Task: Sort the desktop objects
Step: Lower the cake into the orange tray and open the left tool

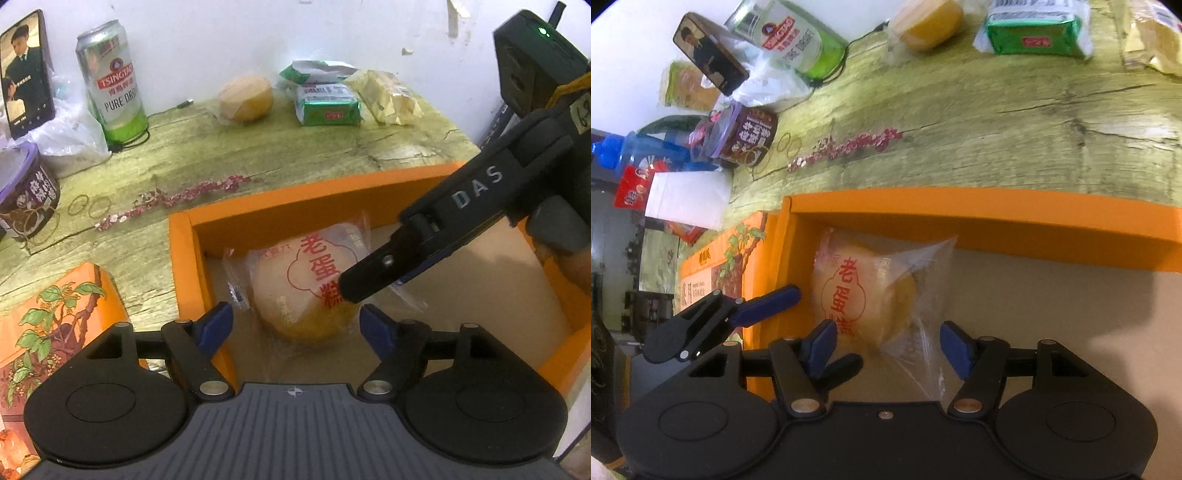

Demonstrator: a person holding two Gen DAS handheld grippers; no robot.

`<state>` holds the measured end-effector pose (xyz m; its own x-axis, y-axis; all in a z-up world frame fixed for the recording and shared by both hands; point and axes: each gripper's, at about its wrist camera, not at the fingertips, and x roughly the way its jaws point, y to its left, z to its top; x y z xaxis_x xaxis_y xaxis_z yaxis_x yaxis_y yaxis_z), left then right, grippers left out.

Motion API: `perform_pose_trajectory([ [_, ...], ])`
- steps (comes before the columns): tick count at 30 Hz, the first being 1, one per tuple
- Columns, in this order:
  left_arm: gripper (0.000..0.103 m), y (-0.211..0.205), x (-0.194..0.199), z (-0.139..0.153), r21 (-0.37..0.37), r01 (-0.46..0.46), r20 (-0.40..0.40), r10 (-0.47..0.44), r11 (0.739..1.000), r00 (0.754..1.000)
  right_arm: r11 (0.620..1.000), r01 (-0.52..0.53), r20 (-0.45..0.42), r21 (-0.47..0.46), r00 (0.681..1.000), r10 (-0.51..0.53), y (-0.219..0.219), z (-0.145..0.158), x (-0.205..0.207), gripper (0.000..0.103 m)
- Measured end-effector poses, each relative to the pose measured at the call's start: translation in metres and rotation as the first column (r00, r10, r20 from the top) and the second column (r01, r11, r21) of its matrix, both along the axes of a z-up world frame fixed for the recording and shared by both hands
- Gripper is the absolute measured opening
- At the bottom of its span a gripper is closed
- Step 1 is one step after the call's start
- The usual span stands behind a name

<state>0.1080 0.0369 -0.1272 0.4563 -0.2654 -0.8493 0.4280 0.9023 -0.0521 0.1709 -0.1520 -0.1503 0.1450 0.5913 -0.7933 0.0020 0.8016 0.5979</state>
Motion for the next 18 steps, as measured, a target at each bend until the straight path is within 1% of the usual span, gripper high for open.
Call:
perform_pose_trajectory([
  [4,0.077,0.000,-0.003,0.005,-0.006,0.013,0.020,-0.013,1.000,1.000,0.999,0.028,0.024,-0.027,0.999,-0.027,-0.007,0.008,-0.004,0.062],
  [8,0.076,-0.006,-0.003,0.003,0.002,0.040,0.025,-0.040,0.999,0.999,0.998,0.055,0.035,-0.036,0.998,-0.054,-0.009,0.009,-0.002,0.062],
  [13,0.074,-0.012,0.000,-0.004,0.004,0.057,0.017,-0.057,0.998,0.998,0.996,0.068,0.019,-0.058,0.998,-0.067,-0.006,0.002,0.002,0.061],
  [18,0.075,-0.015,0.002,-0.008,0.010,0.063,0.022,-0.064,0.998,0.998,0.993,0.072,0.006,-0.089,0.997,-0.071,-0.005,-0.007,0.002,0.061],
])
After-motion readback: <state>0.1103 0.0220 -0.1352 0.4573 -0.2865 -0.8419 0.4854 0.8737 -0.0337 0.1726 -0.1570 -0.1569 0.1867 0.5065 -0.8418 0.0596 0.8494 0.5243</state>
